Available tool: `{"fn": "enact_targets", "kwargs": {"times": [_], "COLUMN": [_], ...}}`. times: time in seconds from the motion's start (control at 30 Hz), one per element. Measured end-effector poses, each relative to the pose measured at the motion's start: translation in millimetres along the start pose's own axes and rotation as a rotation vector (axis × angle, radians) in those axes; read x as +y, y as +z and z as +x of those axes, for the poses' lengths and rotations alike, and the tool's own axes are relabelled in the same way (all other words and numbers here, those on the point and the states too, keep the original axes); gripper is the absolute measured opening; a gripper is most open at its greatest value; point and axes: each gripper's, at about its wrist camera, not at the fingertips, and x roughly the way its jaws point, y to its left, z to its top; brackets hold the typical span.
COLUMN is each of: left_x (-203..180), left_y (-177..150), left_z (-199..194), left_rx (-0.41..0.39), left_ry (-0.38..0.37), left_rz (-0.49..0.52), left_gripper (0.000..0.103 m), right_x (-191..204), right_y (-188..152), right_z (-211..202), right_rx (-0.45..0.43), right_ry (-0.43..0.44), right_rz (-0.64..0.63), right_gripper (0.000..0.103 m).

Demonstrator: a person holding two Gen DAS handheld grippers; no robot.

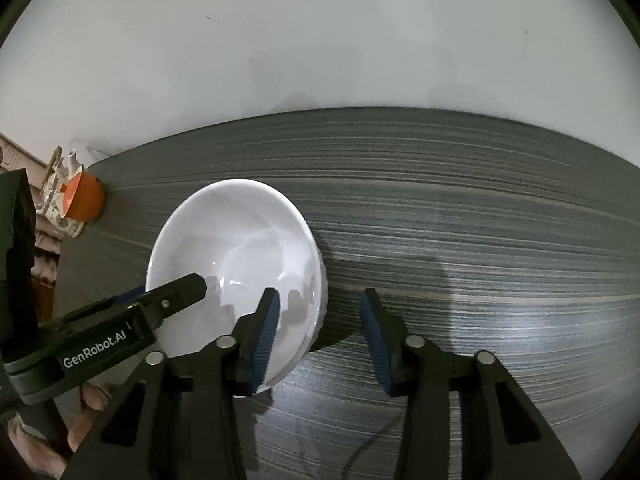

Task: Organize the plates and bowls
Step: 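Grasp the rim of the 'Dog' bowl with both grippers, then lift the 'Dog' bowl and carry it over the nested bowls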

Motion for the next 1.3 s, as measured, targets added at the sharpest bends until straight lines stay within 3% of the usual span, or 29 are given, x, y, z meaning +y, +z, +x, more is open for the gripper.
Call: {"fn": "enact_targets", "kwargs": {"times": [0.07,0.2,0.57,0.93,1.3], "left_x": [0,-8,-17,-43,-67], "left_y": [3,1,-17,-38,-88], "left_z": [1,2,-10,-42,-73], "left_rx": [-0.002,0.011,0.021,0.006,-0.012], "left_ry": [0.002,-0.041,-0.015,-0.011,-0.022], "left_rz": [0.015,0.017,0.037,0.067,0.116], "left_gripper": [0.031,0.014,0.014,0.014,0.014], "right_x": [0,-2,-4,8,11], "right_y": [-1,-4,-17,-37,-80], "right_z": [4,2,-8,-46,-98], "right_rx": [0.009,0.010,0.020,-0.023,-0.069], "right_ry": [0.013,0.034,0.036,0.038,0.020], "right_rz": [0.008,0.021,0.050,0.041,0.053], "right_gripper": [0.027,0.018,0.017,0.017,0.017]}}
